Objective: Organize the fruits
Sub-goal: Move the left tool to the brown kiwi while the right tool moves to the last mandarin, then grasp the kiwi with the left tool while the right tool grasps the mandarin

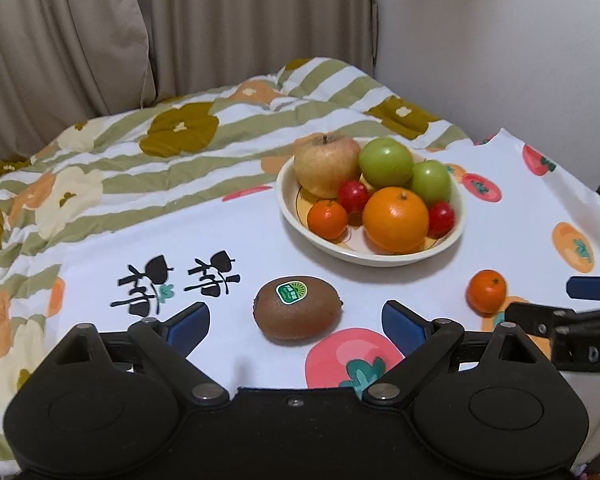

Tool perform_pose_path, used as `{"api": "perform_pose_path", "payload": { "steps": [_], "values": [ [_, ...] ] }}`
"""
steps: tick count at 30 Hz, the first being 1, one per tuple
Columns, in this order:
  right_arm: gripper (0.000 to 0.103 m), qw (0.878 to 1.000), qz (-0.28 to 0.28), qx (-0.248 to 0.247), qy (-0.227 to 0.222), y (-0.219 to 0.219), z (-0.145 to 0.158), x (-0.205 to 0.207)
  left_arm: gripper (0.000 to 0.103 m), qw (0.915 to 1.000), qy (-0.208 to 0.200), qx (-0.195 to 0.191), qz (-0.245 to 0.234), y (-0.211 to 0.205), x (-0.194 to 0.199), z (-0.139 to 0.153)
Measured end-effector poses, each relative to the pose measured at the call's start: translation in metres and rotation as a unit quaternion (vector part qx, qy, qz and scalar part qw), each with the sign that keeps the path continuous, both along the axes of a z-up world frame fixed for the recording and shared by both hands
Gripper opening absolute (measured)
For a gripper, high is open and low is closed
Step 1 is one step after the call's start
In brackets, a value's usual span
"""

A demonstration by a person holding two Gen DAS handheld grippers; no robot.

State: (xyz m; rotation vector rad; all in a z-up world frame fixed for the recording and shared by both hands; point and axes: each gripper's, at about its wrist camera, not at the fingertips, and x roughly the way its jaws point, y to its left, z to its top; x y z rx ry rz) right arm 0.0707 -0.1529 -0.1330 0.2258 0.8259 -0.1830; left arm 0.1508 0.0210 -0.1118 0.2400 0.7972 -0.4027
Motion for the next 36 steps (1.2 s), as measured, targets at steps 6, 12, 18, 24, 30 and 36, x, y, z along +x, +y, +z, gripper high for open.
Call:
{"api": "perform_pose_path", "payload": {
  "steps": [6, 12, 18, 24, 30, 36],
  "values": [
    [0.100, 1.000, -0.011, -0.006, 0.001, 0.004, -0.017, 0.012, 0.087, 0.9999, 0.009, 0.009, 0.001, -0.008, 0.018, -0.019],
    [0.100, 1.000, -0.020, -0.013, 0.003, 0.007, -0.026, 0.025, 0.084, 0.9994, 0.034, 0.005, 0.005, -0.011, 0.034, -0.034],
    [0.096, 1.000, -0.017, -0.021, 0.013, 0.009, -0.032, 0.036, 0.074, 0.9986, 0.051, 0.000, 0.010, -0.013, 0.042, -0.043],
    [0.088, 0.999, -0.014, -0.022, 0.024, 0.008, -0.037, 0.044, 0.071, 0.9983, 0.058, -0.007, 0.011, -0.009, 0.044, -0.042],
    [0.083, 0.999, -0.009, -0.024, 0.032, 0.007, -0.043, 0.049, 0.070, 0.9981, 0.060, -0.007, 0.009, -0.009, 0.043, -0.041],
    [0.074, 0.999, 0.000, -0.027, 0.035, 0.005, -0.042, 0.052, 0.069, 0.9973, 0.071, -0.016, 0.008, -0.008, 0.044, -0.040]
  ]
}}
